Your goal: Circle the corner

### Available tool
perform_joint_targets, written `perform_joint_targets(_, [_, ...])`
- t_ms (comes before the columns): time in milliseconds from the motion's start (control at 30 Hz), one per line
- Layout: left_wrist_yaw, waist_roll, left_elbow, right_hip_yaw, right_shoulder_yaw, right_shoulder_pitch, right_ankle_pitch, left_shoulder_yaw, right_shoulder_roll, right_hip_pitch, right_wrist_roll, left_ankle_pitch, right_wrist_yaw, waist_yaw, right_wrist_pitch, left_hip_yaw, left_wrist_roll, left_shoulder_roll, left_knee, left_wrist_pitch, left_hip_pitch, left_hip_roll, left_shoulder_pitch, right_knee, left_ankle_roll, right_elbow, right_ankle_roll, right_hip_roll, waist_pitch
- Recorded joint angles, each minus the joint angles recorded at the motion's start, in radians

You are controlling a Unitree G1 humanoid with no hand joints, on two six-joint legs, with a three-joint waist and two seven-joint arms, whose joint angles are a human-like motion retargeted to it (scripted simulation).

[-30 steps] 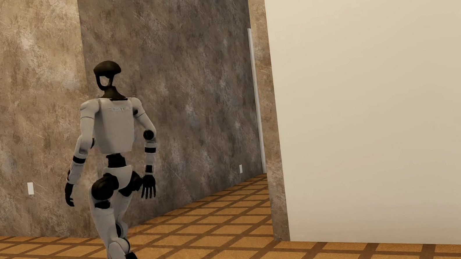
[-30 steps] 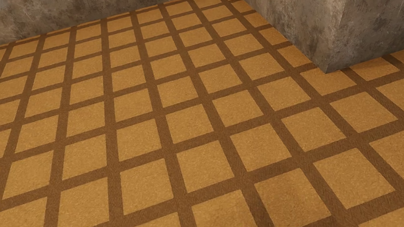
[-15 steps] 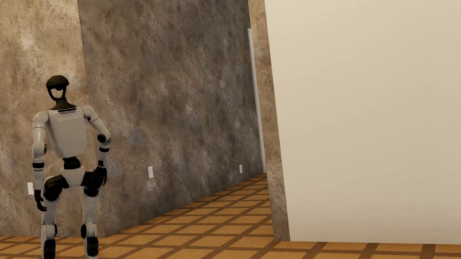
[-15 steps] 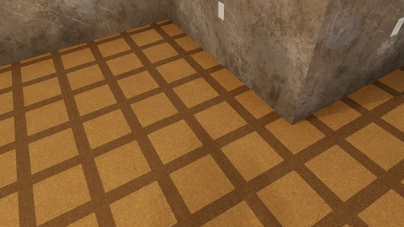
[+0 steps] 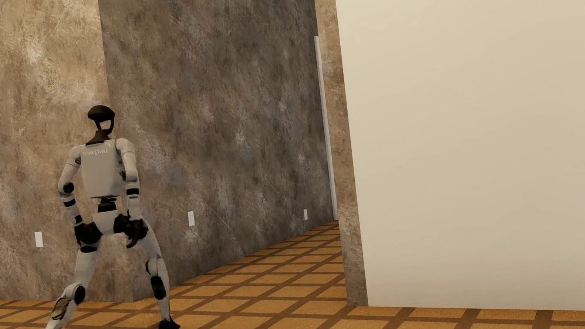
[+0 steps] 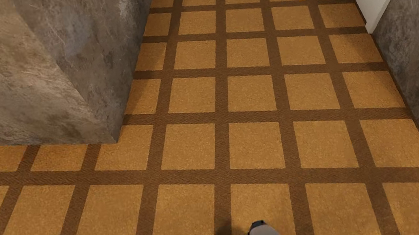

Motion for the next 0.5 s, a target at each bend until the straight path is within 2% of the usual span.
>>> perform_joint_targets(33, [0.000, 0.022, 0.001, 0.000, 0.029, -0.009, 0.033, 0.024, 0.003, -0.019, 0.000, 0.074, 0.000, -0.017, 0.000, 0.000, 0.000, -0.001, 0.014, 0.000, 0.025, 0.014, 0.004, 0.062, 0.000, 0.041, 0.000, 0.026, 0.005])
perform_joint_targets(100, [0.000, 0.042, 0.044, 0.000, 0.043, 0.003, -0.084, 0.024, 0.007, 0.045, 0.000, 0.278, 0.000, -0.017, 0.000, 0.000, 0.000, -0.006, 0.178, 0.000, -0.075, 0.030, 0.038, 0.095, 0.000, 0.054, 0.000, 0.083, -0.026])
perform_joint_targets(133, [0.000, 0.047, 0.070, 0.000, 0.013, 0.015, -0.150, 0.015, 0.008, 0.092, 0.000, 0.288, 0.000, 0.039, 0.000, 0.000, 0.000, -0.011, 0.318, 0.000, -0.163, 0.007, 0.044, 0.095, 0.000, 0.024, 0.000, 0.115, -0.033])
perform_joint_targets(200, [0.000, 0.062, 0.086, 0.000, 0.039, -0.037, -0.230, -0.011, 0.004, 0.288, 0.000, 0.187, 0.000, 0.164, 0.000, 0.000, 0.000, -0.019, 0.611, 0.000, -0.321, -0.028, 0.078, 0.012, 0.000, -0.028, 0.000, 0.210, 0.008])
perform_joint_targets(233, [0.000, 0.059, 0.100, 0.000, 0.032, -0.081, -0.278, -0.028, 0.001, 0.392, 0.000, 0.110, 0.000, 0.211, 0.000, 0.000, 0.000, -0.025, 0.694, 0.000, -0.434, -0.060, 0.106, -0.048, 0.000, -0.067, 0.000, 0.241, 0.012])
perform_joint_targets(267, [0.000, 0.056, 0.109, 0.000, -0.023, -0.117, -0.341, -0.059, -0.002, 0.511, 0.000, 0.054, 0.000, 0.261, 0.000, 0.000, 0.000, -0.023, 0.702, 0.000, -0.531, -0.091, 0.131, -0.115, 0.000, -0.118, 0.000, 0.260, 0.024])
perform_joint_targets(300, [0.000, 0.055, 0.126, 0.000, -0.088, -0.155, -0.396, -0.095, -0.005, 0.594, 0.000, 0.035, 0.000, 0.313, 0.000, 0.000, 0.000, -0.020, 0.659, 0.000, -0.650, -0.107, 0.154, -0.163, 0.000, -0.172, 0.000, 0.272, 0.018])
perform_joint_targets(333, [0.000, 0.045, 0.140, 0.000, -0.146, -0.186, -0.454, -0.106, -0.013, 0.702, 0.000, 0.034, 0.000, 0.371, 0.000, 0.000, 0.000, -0.022, 0.539, 0.000, -0.706, -0.138, 0.185, -0.200, 0.000, -0.230, 0.000, 0.242, 0.024])
perform_joint_targets(433, [0.000, 0.048, 0.176, 0.000, -0.316, -0.309, -0.603, -0.136, -0.034, 0.922, 0.000, 0.128, 0.000, 0.483, 0.000, 0.000, 0.000, -0.029, 0.048, 0.000, -0.831, -0.133, 0.258, -0.279, 0.000, -0.387, 0.000, 0.203, -0.012])
perform_joint_targets(467, [0.000, 0.051, 0.178, 0.000, -0.343, -0.345, -0.631, -0.140, -0.047, 0.973, 0.000, 0.130, 0.000, 0.501, 0.000, 0.000, 0.000, -0.028, -0.089, 0.000, -0.851, -0.130, 0.281, -0.286, 0.000, -0.433, 0.000, 0.193, -0.033])
perform_joint_targets(500, [0.000, 0.058, 0.181, 0.000, -0.377, -0.366, -0.630, -0.142, -0.056, 1.019, 0.000, 0.101, 0.000, 0.528, 0.000, 0.000, 0.000, -0.026, -0.115, 0.000, -0.876, -0.116, 0.295, -0.284, 0.000, -0.469, 0.000, 0.176, -0.047])
